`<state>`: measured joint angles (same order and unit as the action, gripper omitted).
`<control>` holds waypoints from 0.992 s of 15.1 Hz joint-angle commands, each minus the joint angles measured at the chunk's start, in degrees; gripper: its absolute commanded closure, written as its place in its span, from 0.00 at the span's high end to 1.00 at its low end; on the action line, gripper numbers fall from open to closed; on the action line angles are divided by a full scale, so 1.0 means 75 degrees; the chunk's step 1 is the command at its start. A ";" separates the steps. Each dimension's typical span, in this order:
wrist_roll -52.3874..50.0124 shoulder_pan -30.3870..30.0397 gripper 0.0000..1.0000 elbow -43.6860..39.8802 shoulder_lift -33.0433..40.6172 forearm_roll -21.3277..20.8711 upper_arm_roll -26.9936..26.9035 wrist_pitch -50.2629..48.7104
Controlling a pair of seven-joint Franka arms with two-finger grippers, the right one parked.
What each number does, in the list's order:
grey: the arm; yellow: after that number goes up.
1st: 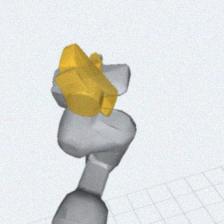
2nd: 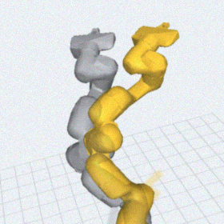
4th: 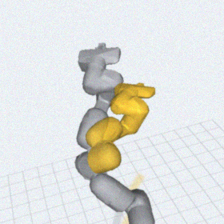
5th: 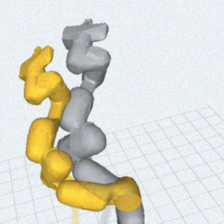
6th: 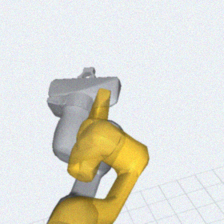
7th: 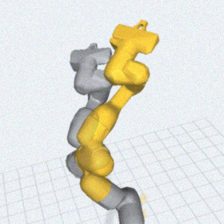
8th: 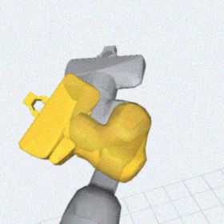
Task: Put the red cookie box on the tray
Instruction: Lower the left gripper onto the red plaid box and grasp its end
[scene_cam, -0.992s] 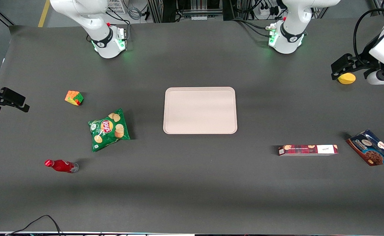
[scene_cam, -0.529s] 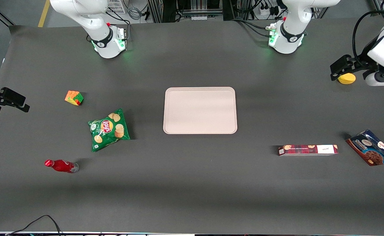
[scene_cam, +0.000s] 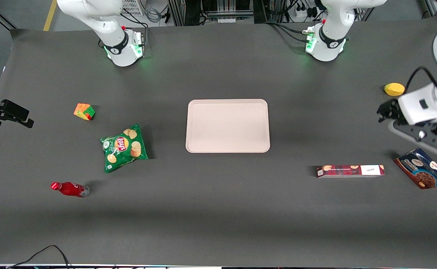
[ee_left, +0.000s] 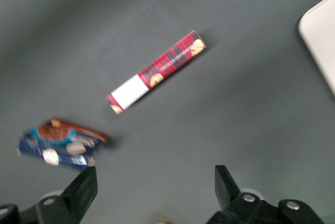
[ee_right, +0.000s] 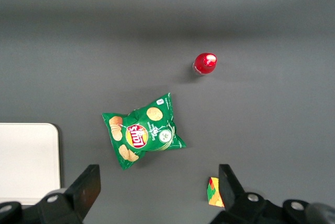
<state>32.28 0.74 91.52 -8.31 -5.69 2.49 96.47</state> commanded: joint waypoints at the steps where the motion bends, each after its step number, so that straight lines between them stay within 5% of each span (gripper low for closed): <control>1: 0.2998 -0.0297 1.00 0.0744 -0.0589 -0.0086 -0.0003 0.2072; 6: 0.4940 -0.0591 1.00 0.1588 -0.1691 0.0008 0.0008 0.4195; 9: 0.4954 -0.0579 1.00 0.2433 -0.1926 0.0020 -0.0003 0.5650; 15: 0.4965 -0.0462 1.00 0.2411 -0.2606 0.0043 0.0008 0.6368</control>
<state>68.23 -3.28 109.15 -27.03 -5.69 2.69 142.48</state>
